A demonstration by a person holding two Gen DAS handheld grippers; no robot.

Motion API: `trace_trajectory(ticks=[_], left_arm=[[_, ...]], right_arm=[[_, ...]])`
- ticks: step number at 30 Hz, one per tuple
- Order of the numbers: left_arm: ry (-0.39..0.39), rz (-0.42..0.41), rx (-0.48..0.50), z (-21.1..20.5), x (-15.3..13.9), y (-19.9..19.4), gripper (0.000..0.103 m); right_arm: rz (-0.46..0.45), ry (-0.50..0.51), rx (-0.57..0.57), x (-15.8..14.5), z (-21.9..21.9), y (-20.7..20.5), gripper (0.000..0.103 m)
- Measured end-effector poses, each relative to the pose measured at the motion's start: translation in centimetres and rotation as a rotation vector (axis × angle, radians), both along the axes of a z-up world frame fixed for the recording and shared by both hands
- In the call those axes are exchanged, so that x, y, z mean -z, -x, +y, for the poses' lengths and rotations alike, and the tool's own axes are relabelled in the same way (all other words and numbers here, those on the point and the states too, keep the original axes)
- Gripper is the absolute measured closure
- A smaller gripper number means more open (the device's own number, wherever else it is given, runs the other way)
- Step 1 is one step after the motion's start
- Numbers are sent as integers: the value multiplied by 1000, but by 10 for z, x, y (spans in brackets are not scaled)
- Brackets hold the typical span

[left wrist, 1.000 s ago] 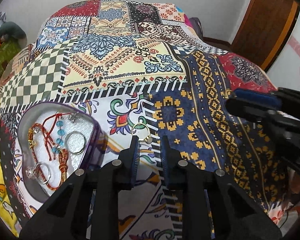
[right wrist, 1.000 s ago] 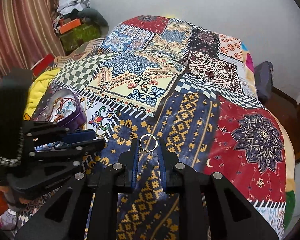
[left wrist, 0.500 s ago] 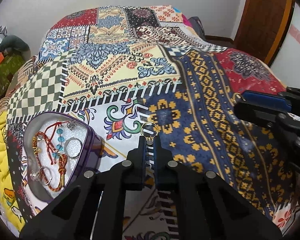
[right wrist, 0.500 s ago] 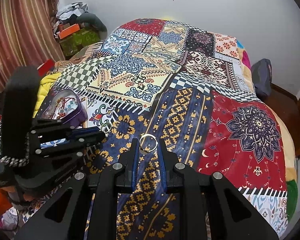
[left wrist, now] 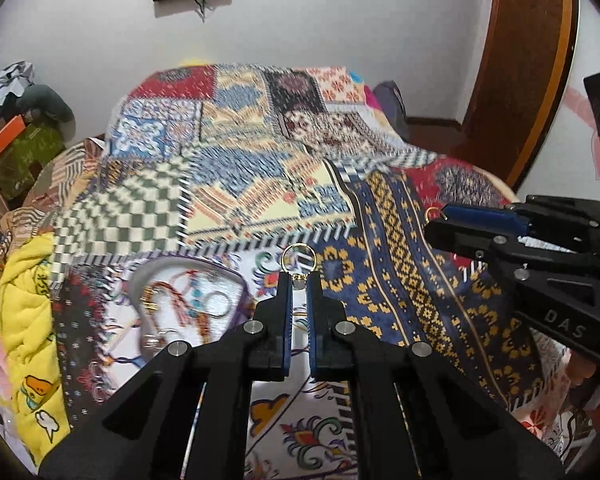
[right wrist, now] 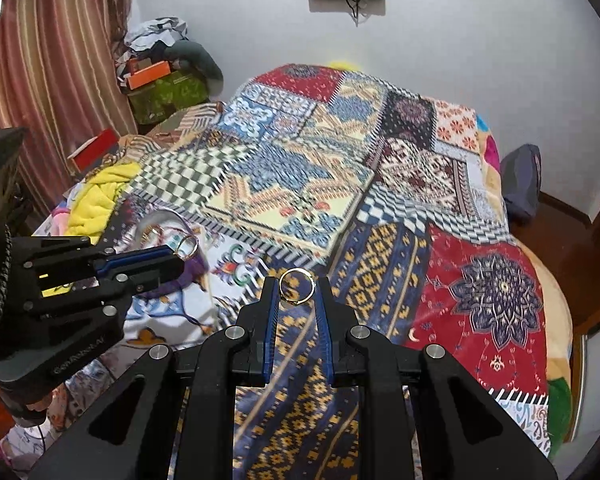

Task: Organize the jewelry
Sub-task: 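Carry the gold ring over the heart tin and open the right gripper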

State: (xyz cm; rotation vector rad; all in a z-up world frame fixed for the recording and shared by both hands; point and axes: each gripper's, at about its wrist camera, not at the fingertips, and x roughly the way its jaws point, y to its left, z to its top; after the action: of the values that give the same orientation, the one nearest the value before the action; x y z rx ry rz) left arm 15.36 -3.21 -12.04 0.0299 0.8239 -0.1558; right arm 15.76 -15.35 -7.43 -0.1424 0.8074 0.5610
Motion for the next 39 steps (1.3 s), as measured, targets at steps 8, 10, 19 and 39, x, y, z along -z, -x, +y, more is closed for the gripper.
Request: trace_trajectory(ticks=[8, 10, 19, 39], left_arm=[[19, -71, -47, 35, -29, 16, 98], [22, -76, -62, 46, -31, 18, 98], [51, -66, -137, 93, -24, 18, 98], [85, 36, -96, 103, 33, -8, 98]], right_arm=[[-42, -22, -35, -21, 27, 6, 87], [-45, -26, -47, -22, 35, 7, 87], [-26, -40, -126, -14, 77, 4, 87], [113, -20, -195, 36, 119, -26, 87]])
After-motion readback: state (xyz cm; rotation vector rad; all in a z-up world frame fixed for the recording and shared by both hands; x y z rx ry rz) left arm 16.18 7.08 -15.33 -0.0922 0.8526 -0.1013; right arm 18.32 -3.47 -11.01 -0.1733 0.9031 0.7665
